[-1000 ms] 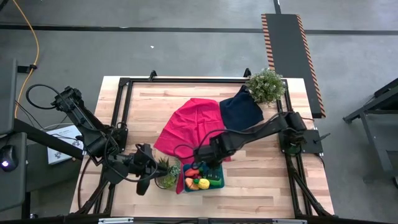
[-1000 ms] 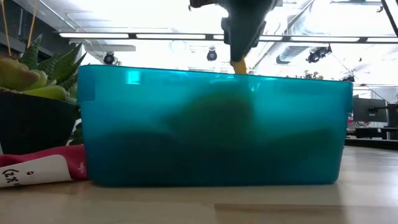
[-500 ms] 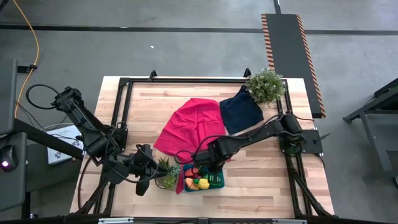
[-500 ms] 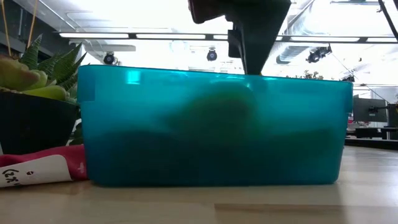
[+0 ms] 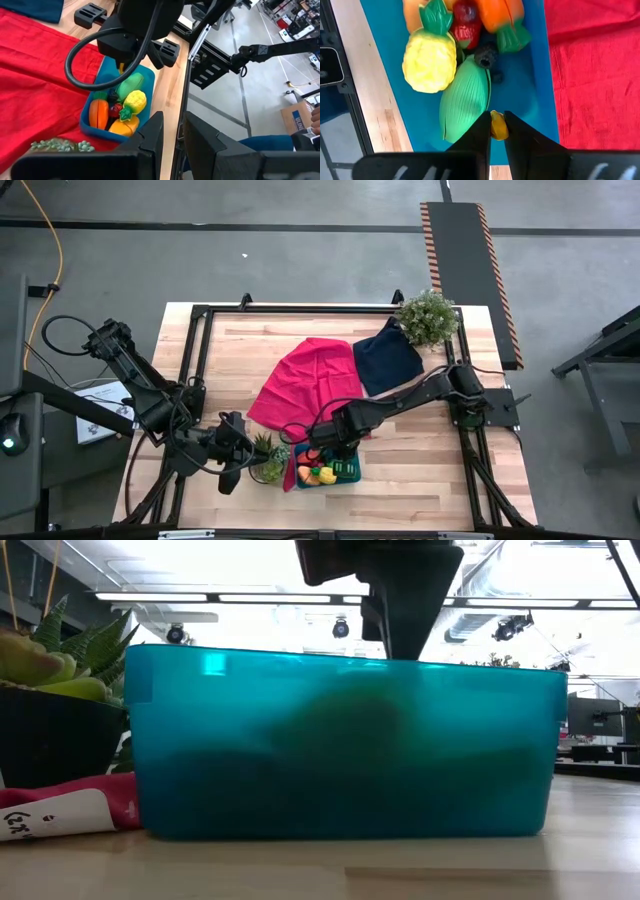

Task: Pick and placing Produce into tupperware
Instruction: Put the yellow corn into the blue bin, then return to Home Position

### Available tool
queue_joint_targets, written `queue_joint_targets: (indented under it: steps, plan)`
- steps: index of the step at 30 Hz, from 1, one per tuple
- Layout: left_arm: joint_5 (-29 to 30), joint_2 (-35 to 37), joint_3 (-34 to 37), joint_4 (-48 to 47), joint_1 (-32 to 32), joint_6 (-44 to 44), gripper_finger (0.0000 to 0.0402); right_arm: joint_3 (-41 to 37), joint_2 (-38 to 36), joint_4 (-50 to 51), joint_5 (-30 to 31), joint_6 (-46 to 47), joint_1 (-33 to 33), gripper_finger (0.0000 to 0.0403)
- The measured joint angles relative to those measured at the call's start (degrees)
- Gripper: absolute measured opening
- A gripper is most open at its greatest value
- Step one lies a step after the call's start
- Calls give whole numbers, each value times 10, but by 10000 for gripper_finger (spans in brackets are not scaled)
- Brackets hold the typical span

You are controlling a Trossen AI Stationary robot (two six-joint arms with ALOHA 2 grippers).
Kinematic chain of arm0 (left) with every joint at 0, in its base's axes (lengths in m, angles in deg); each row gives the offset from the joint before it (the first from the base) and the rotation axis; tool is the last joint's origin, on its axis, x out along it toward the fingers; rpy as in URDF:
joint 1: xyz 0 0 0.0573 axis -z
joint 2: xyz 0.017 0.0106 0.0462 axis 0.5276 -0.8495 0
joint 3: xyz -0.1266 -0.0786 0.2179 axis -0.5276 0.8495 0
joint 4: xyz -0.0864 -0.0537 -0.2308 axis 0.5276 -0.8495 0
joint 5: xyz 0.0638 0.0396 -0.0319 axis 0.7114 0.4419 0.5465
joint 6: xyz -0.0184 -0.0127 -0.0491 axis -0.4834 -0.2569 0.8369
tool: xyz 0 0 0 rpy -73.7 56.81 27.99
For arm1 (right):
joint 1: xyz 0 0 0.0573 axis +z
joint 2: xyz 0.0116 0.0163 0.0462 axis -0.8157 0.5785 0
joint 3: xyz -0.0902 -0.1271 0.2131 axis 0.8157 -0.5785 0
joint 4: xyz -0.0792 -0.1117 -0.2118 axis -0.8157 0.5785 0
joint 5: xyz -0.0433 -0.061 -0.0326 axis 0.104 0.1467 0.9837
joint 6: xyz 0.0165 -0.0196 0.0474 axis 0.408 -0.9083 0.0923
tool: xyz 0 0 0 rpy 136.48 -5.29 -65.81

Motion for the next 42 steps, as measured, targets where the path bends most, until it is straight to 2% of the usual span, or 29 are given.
queue_joint_targets:
  steps: [23, 36, 42]
  plan:
    - [-5, 0, 0, -2, 0, 2, 62, -9, 34, 4, -6, 2, -1, 26]
    - [-5, 0, 0, -5, 0, 2, 62, -9, 35, 4, -6, 0, -1, 83]
    - [-5, 0, 0, -5, 0, 1, 62, -9, 35, 4, -6, 1, -1, 94]
